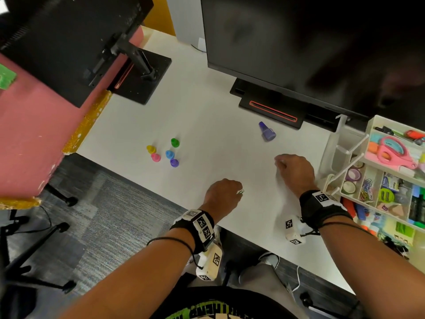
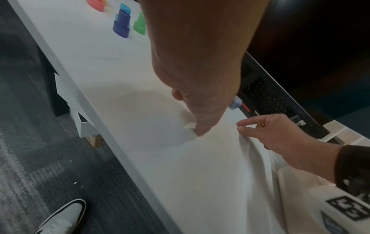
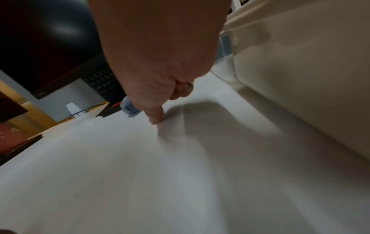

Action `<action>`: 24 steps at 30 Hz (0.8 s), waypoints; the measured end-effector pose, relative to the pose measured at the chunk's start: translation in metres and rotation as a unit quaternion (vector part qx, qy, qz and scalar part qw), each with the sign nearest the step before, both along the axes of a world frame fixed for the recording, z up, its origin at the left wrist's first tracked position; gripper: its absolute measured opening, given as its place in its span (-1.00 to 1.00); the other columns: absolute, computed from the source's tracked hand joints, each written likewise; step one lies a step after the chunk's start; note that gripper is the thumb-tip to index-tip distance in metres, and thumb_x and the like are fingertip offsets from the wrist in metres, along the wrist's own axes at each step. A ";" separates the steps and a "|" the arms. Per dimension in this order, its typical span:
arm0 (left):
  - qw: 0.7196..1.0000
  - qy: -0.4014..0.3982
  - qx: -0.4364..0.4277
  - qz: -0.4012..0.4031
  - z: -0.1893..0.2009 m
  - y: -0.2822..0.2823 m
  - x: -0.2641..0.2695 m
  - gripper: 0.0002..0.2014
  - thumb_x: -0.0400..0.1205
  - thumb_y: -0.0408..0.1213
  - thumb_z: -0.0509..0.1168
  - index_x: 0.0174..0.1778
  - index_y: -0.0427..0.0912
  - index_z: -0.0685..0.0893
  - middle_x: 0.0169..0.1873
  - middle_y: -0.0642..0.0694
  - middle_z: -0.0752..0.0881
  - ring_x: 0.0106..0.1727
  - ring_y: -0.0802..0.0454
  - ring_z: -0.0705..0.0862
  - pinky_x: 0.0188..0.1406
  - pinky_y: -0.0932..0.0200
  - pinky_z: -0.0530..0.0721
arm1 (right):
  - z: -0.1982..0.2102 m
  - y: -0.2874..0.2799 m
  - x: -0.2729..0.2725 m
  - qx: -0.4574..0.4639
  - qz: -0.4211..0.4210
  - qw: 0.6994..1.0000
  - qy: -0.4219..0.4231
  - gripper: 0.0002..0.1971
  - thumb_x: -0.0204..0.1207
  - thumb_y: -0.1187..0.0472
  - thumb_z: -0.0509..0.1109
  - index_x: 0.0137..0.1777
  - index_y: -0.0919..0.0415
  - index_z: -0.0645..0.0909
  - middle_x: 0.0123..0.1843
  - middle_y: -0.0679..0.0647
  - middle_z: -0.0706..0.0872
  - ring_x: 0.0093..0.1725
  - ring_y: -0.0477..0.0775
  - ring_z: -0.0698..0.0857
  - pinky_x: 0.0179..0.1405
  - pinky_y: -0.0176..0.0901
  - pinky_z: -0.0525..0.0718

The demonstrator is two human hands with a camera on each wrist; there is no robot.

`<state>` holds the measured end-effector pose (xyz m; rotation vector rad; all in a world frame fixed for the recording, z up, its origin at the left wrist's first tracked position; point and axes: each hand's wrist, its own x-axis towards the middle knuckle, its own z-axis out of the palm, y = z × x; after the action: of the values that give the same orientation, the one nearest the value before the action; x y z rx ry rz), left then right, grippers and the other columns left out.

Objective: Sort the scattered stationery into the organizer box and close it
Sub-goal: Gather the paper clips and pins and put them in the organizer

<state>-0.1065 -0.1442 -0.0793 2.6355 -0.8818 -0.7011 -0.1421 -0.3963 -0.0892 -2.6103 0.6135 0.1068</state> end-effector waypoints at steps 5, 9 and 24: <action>0.996 -0.038 0.057 -0.048 0.005 -0.005 0.004 -0.75 0.75 -0.19 0.20 0.07 -0.05 0.81 -0.19 -0.05 0.83 -0.20 -0.08 0.79 -0.19 0.04 0.79 | -0.004 -0.001 -0.003 0.000 0.006 1.000 0.020 -0.79 0.69 0.14 0.44 0.26 0.06 0.78 0.15 0.11 0.88 0.18 0.31 0.79 0.11 0.05 0.68; 0.996 -0.004 0.080 -0.040 0.009 -0.015 0.007 -0.80 0.68 -0.24 0.25 0.11 -0.15 0.75 -0.11 -0.11 0.80 -0.11 -0.14 0.79 -0.25 0.10 0.63 | -0.001 -0.005 0.000 -0.001 -0.005 0.999 0.051 -0.83 0.70 0.13 0.43 0.15 0.12 0.82 0.09 0.11 0.88 0.13 0.27 0.79 0.08 0.03 0.69; 0.996 0.029 0.072 -0.032 0.006 -0.016 0.008 -0.78 0.58 -0.15 0.27 0.01 -0.19 0.71 -0.15 -0.09 0.77 -0.13 -0.13 0.73 -0.17 0.10 0.66 | 0.003 0.018 -0.016 0.061 -0.060 0.994 0.065 -0.84 0.68 0.01 0.35 0.08 0.08 0.58 -0.13 0.03 0.77 -0.07 0.21 0.75 -0.11 -0.02 0.65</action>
<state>-0.0982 -0.1598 -0.0736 2.7064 -0.9350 -0.8855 -0.1579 -0.3784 -0.0862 -2.4572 0.7811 0.2685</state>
